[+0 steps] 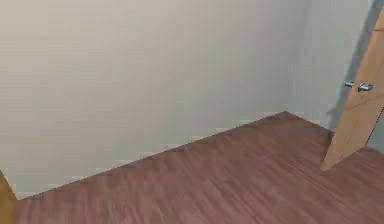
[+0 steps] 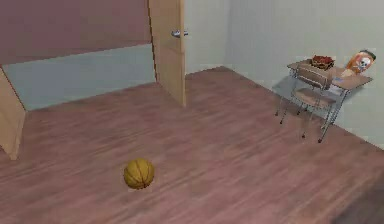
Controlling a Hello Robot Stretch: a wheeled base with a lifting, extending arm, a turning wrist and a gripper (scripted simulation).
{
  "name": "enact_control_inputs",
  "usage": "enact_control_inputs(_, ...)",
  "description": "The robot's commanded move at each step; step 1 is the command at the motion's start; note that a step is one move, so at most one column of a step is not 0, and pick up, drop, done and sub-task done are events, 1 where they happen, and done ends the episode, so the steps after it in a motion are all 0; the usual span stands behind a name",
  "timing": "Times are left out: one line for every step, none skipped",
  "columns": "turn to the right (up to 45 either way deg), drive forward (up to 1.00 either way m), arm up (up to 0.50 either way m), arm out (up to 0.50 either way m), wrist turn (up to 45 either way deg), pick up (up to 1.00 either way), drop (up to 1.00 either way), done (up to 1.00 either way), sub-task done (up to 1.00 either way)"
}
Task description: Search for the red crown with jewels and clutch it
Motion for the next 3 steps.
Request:
enact_control_inputs(45.0, 0.00, 0.00, 0.00, 0.0, 0.00, 0.00, 0.00, 0.00)
enact_control_inputs(45.0, 0.00, 0.00, 0.00, 0.0, 0.00, 0.00, 0.00, 0.00)
enact_control_inputs(39.0, 0.00, 0.00, 0.00, 0.0, 0.00, 0.00, 0.00, 0.00)
